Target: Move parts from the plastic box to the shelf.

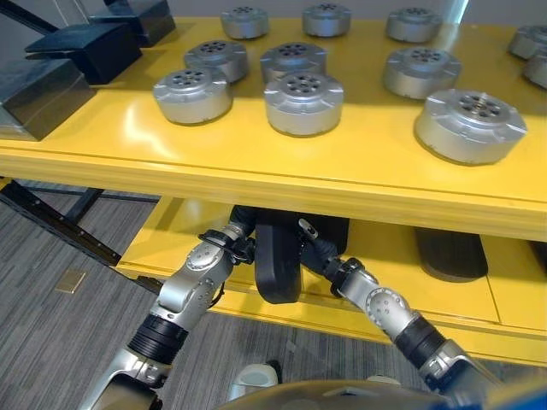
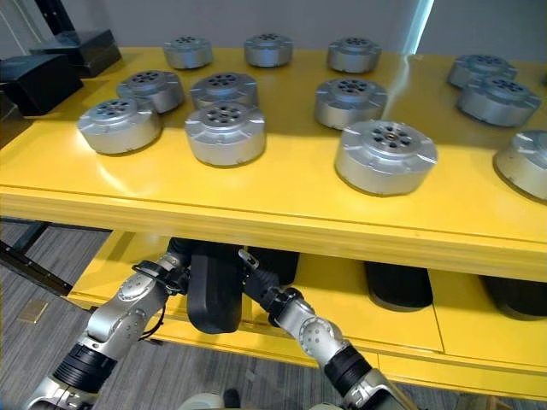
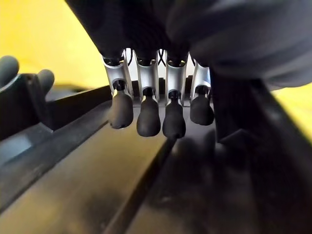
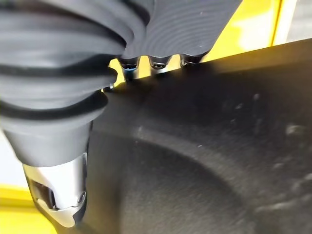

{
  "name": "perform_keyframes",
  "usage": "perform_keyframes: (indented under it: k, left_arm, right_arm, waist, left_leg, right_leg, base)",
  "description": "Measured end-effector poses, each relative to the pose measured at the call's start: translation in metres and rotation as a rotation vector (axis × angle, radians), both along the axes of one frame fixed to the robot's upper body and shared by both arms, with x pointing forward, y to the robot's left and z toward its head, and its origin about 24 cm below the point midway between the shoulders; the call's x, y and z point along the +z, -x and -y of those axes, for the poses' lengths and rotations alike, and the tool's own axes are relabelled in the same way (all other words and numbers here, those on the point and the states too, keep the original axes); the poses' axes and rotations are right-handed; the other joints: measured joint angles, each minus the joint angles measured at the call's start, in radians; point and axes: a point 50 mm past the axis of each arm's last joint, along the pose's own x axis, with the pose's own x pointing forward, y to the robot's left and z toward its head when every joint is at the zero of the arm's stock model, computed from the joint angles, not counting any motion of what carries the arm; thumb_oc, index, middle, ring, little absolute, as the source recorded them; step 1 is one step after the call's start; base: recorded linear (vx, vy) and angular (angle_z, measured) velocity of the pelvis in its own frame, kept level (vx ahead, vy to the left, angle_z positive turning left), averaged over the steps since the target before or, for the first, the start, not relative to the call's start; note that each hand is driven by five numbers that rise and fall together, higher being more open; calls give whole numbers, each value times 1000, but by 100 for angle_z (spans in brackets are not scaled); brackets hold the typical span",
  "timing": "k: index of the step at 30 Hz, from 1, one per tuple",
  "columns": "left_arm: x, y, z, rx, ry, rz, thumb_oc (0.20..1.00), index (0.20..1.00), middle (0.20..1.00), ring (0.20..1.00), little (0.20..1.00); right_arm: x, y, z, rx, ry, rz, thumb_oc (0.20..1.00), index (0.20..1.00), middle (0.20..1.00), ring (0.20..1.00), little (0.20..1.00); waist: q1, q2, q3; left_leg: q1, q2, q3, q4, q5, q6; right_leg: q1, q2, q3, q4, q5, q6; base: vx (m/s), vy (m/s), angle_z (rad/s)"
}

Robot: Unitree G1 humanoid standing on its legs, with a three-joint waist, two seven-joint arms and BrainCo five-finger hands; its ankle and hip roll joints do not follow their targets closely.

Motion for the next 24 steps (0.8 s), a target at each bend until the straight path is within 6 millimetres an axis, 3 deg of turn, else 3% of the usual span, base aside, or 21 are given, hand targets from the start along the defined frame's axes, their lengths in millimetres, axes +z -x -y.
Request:
perform_keyframes:
  k: [3, 4, 6, 8, 10, 11, 13, 15, 16, 18, 20, 21, 22, 24]
  left_arm:
    - [0, -1, -2, 37, 9, -11, 200, 200, 200, 200, 200]
    - [-1, 0, 4, 41, 35, -16, 200, 200, 200, 200, 200]
    - [0, 1, 8, 32, 50, -6, 200, 200, 200, 200, 200]
    - [-3, 4, 8, 36, 55, -6, 200, 200, 200, 200, 200]
    - [-6, 7, 10, 30, 57, -7, 200, 200, 200, 200, 200]
    - [-8, 9, 12, 16, 58, -4, 200, 200, 200, 200, 200]
    - [-8, 11, 11, 24, 64, 2, 200, 200, 200, 200, 200]
    - [-4, 9, 12, 21, 68, 18, 200, 200, 200, 200, 200]
    - [0, 7, 14, 22, 76, 26, 200, 200, 200, 200, 200]
    - [3, 4, 16, 27, 99, 35, 200, 200, 200, 200, 200]
    - [6, 1, 18, 42, 134, 49, 200, 200, 200, 200, 200]
    - [7, 0, 17, 57, 147, 55, 200, 200, 200, 200, 200]
    - [8, 0, 14, 66, 143, 59, 200, 200, 200, 200, 200]
    - [8, -1, 9, 74, 127, 63, 200, 200, 200, 200, 200]
  right_arm:
    - [0, 1, -1, 6, -1, 1, 1000, 1000, 1000, 1000, 1000]
    - [-1, 1, 0, 8, 6, 2, 1000, 1000, 1000, 1000, 1000]
    - [0, 1, 3, 4, 15, 14, 1000, 1000, 1000, 1000, 1000]
    - [0, 0, 7, 2, 28, 18, 1000, 1000, 1000, 1000, 1000]
    - [-1, -1, 14, 0, 46, 25, 1000, 1000, 1000, 1000, 1000]
    - [-1, -3, 20, 0, 51, 36, 1000, 1000, 1000, 1000, 1000]
    - [-1, -2, 22, 15, 45, 42, 1000, 1000, 1000, 1000, 1000]
    - [1, -3, 21, 29, 31, 53, 1000, 1000, 1000, 1000, 1000]
    - [4, -6, 20, 29, 28, 63, 1000, 1000, 1000, 1000, 1000]
    - [7, -11, 18, 33, 31, 75, 1000, 1000, 1000, 1000, 1000]
    - [12, -16, 16, 38, 36, 94, 1000, 1000, 1000, 1000, 1000]
    - [15, -18, 16, 38, 39, 101, 1000, 1000, 1000, 1000, 1000]
    - [16, -19, 15, 36, 36, 102, 1000, 1000, 1000, 1000, 1000]
    - [17, -19, 12, 54, 49, 99, 1000, 1000, 1000, 1000, 1000]
  waist:
    - [3, 8, 3]
    - [-7, 15, 3]
    - [-14, 7, -5]
    - [-31, 4, -4]
    - [-53, 12, -4]
    - [-48, 33, 2]
    - [-31, 53, 2]
    - [-23, 58, 5]
    - [-20, 50, 13]
    - [-18, 39, 21]
    - [-33, 64, 9]
    - [-27, 76, 1]
    - [-28, 66, 4]
    - [-24, 26, 29]
  left_leg:
    - [34, 17, 102, -29, -21, 21]
    - [36, 15, 121, -37, -32, 23]
    - [29, 29, 116, -48, -17, 16]
    - [21, 24, 94, -71, 13, 24]
    - [7, 23, 51, -82, 35, 21]
    - [-3, 17, 40, -84, 49, 17]
    - [-7, 21, 38, -78, 48, 11]
    - [-29, 29, 30, -16, 27, -1]
    - [-79, 41, 3, 111, -1, -22]
    - [-113, 55, -8, 227, -21, -24]
    - [-82, 85, -11, 199, -79, -13]
    - [-51, 80, -20, 135, -86, -8]
    - [-35, 70, -15, 120, -63, -20]
    - [-70, 79, -62, 205, -77, -22]
  right_leg:
    - [-35, -1, -152, -5, 80, -12]
    - [-62, 7, -215, 35, 33, 13]
    - [-72, 80, -213, 59, -65, 9]
    - [-40, 161, -176, -19, -137, -8]
    - [-5, 210, -95, -103, -129, -11]
    - [0, 229, -82, -119, -116, -48]
    - [-1, 233, -87, -116, -116, -76]
    - [3, 231, -87, -110, -131, -82]
    - [-1, 214, -78, -84, -150, -84]
    - [14, 192, -68, -60, -163, -101]
    - [19, 213, -65, -38, -183, -116]
    - [-9, 216, -40, 0, -196, -115]
    - [-29, 206, -13, 16, -205, -121]
    - [-32, 190, 24, 4, -193, -150]
  base:
    - [-54, 187, -117]
    - [-64, 117, -74]
    - [-30, 29, -23]
    - [-49, 19, 31]
    - [-67, 18, 65]
    - [-38, 35, 50]
    - [2, 43, 19]
    - [20, 53, 5]
    - [18, 84, 0]
    - [21, 219, -6]
    - [20, 398, -14]
    - [-11, 378, -45]
    - [-26, 394, -51]
    - [4, 393, -47]
